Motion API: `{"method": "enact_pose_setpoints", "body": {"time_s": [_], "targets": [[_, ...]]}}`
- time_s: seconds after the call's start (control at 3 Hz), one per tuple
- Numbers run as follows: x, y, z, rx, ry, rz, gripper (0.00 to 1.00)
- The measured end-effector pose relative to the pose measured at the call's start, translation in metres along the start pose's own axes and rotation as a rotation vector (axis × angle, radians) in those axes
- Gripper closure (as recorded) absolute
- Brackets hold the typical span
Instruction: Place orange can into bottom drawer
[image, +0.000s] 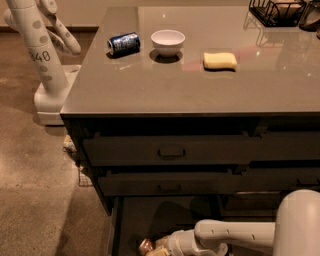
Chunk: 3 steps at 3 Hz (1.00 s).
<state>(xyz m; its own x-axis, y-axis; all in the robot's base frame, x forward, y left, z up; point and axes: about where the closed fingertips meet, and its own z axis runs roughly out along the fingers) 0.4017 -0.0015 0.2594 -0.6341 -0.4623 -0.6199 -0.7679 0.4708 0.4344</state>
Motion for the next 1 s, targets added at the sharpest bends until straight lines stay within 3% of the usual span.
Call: {"method": "enact_pose_setpoints", "body": {"time_s": [0.33, 0.67, 1.0], "targets": [[0.005, -0.0143, 0.0051, 0.015, 0.008, 0.009, 0.8], [0.0077, -0.0223, 0.008, 0.023, 0.013, 0.014, 0.8], [0.0077, -0.02, 0.0097, 0.018, 0.013, 0.014, 0.53]]}}
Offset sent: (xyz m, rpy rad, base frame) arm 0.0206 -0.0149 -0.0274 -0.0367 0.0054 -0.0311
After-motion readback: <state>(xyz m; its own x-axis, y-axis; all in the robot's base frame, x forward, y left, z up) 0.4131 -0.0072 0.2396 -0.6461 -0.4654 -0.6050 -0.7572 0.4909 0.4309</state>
